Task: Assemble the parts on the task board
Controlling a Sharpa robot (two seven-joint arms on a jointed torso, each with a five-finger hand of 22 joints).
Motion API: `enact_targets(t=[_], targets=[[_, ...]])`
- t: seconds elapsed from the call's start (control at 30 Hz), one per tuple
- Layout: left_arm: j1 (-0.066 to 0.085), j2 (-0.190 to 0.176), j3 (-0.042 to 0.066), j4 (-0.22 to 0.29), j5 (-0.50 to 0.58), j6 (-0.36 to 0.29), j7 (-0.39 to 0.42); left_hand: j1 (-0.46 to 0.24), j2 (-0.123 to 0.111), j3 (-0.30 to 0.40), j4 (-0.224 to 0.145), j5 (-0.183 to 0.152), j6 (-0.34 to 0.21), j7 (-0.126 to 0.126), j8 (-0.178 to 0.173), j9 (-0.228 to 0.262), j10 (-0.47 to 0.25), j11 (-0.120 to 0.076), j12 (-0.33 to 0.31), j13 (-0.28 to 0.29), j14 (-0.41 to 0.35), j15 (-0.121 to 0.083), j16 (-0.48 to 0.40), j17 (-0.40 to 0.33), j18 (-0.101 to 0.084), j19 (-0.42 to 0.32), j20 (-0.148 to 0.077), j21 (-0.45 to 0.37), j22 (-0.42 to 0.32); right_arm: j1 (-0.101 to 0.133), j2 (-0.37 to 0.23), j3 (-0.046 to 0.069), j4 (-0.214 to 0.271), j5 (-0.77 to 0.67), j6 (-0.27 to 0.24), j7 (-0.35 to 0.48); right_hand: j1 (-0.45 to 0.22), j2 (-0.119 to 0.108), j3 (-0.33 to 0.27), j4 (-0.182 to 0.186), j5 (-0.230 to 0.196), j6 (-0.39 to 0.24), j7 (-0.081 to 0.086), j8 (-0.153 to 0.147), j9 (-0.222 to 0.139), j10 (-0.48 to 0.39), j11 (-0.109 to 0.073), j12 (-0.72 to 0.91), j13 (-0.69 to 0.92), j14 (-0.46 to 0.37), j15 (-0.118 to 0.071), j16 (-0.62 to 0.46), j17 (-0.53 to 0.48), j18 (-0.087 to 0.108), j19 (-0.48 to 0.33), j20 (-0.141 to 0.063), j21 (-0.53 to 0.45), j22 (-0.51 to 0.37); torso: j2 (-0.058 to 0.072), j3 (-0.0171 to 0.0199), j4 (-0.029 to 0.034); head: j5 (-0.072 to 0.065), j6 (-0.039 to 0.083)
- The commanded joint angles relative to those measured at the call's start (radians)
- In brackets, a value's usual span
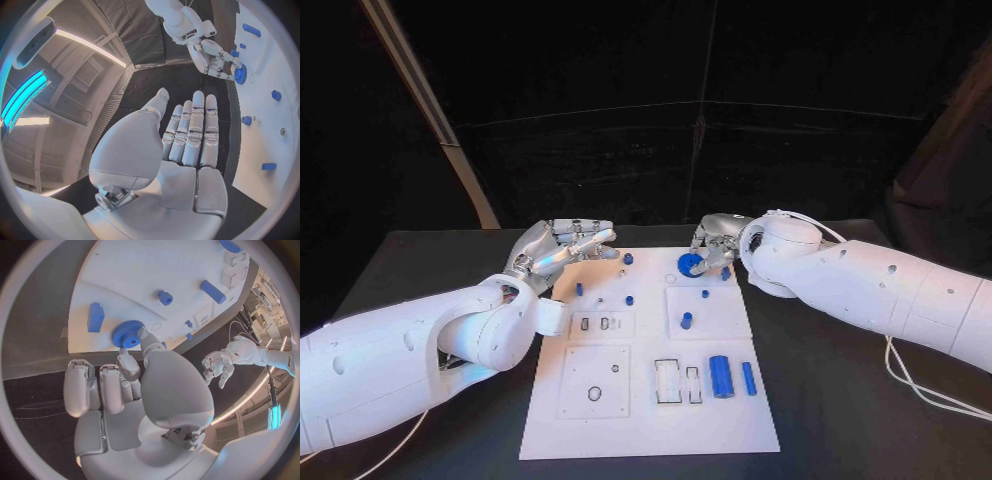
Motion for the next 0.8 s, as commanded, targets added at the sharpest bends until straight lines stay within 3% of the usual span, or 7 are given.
enact_targets(t=[0.03, 0.2, 0.33, 0.53, 0.63, 0.8], targets=[[0.001, -0.001, 0.001, 0.000, -0.004, 0.023, -0.004, 0.000, 0.008, 0.001, -0.005, 0.001, 0.005, 0.005, -0.005, -0.001, 0.001, 0.004, -0.006, -0.001, 0.002, 0.006, -0.005, 0.002, 0.013, 0.005, 0.002, -0.003, -0.001, 0.001, 0.002, 0.000, -0.002, -0.010, 0.035, 0.014, 0.010, 0.005, 0.002, -0.004, -0.006, 0.005, -0.004, 0.006, 0.001, 0.008, -0.001, 0.006, 0.005, 0.060, 0.007, 0.005, 0.023, -0.019, 0.007, -0.002, 0.007, 0.028, 0.000, 0.0003, 0.0002, 0.000, 0.000], [0.001, 0.000, 0.001, 0.000, -0.004, 0.027, -0.008, 0.001, 0.009, 0.001, -0.007, 0.001, 0.005, 0.005, -0.006, -0.001, 0.002, 0.004, -0.007, -0.001, 0.002, 0.006, -0.007, 0.002, 0.013, 0.005, 0.002, -0.004, -0.002, 0.000, 0.005, 0.000, -0.006, -0.013, 0.031, 0.010, 0.017, 0.021, 0.013, -0.008, -0.006, 0.025, -0.007, 0.018, 0.004, 0.006, -0.004, 0.009, 0.011, 0.060, 0.005, 0.006, 0.025, -0.019, 0.008, -0.003, 0.009, 0.030, 0.000, 0.0002, 0.0013, 0.000, -0.004], [0.001, -0.001, 0.001, 0.000, -0.004, 0.030, -0.010, 0.001, 0.009, 0.001, -0.007, 0.001, 0.005, 0.005, -0.006, -0.001, 0.002, 0.004, -0.007, -0.001, 0.002, 0.006, -0.007, 0.002, 0.013, 0.005, 0.002, -0.004, -0.002, 0.000, 0.005, -0.001, -0.008, -0.038, 0.013, -0.005, 0.051, 0.056, 0.054, -0.031, -0.063, 0.061, -0.013, 0.034, 0.005, 0.006, -0.011, 0.010, 0.018, 0.060, -0.001, 0.007, 0.028, -0.020, 0.011, -0.008, 0.011, 0.037, 0.000, 0.0002, 0.0002, 0.002, -0.006], [0.001, -0.001, 0.001, 0.000, -0.004, 0.031, -0.011, 0.002, 0.011, 0.002, -0.010, 0.001, 0.005, 0.005, -0.008, -0.001, 0.002, 0.005, -0.009, -0.001, 0.001, 0.007, -0.010, 0.002, 0.013, 0.005, 0.003, -0.005, -0.002, -0.003, 0.008, -0.001, -0.004, -0.078, -0.023, -0.026, 0.095, 0.095, 0.129, -0.071, -0.088, 0.111, -0.025, 0.047, 0.006, 0.019, -0.022, 0.022, 0.038, 0.061, -0.010, 0.008, 0.032, -0.022, 0.015, -0.016, 0.015, 0.045, 0.000, 0.0005, -0.0009, 0.004, -0.007], [0.001, -0.001, 0.001, -0.001, -0.004, 0.032, -0.012, 0.002, 0.011, 0.002, -0.010, 0.001, 0.005, 0.005, -0.008, -0.001, 0.002, 0.005, -0.009, -0.001, 0.001, 0.007, -0.010, 0.002, 0.013, 0.005, 0.003, -0.005, -0.002, -0.004, 0.009, -0.001, 0.000, -0.100, -0.046, -0.032, 0.095, 0.101, 0.161, -0.086, -0.095, 0.127, -0.029, 0.048, 0.004, 0.025, -0.026, 0.028, 0.047, 0.061, -0.013, 0.009, 0.034, -0.023, 0.017, -0.020, 0.016, 0.049, 0.000, 0.0010, -0.0004, 0.003, -0.007], [0.001, -0.003, 0.001, -0.001, -0.004, 0.033, -0.012, 0.002, 0.011, 0.002, -0.010, 0.001, 0.005, 0.005, -0.008, -0.001, 0.002, 0.005, -0.009, -0.001, 0.001, 0.007, -0.010, 0.002, 0.013, 0.005, 0.003, -0.005, -0.002, -0.005, 0.005, -0.001, 0.023, -0.114, -0.099, -0.031, 0.068, 0.090, 0.197, -0.098, -0.084, 0.143, -0.033, 0.046, 0.000, 0.032, -0.029, 0.033, 0.057, 0.062, -0.016, 0.010, 0.037, -0.024, 0.021, -0.023, 0.019, 0.056, 0.000, 0.0003, 0.0000, 0.003, -0.007]])
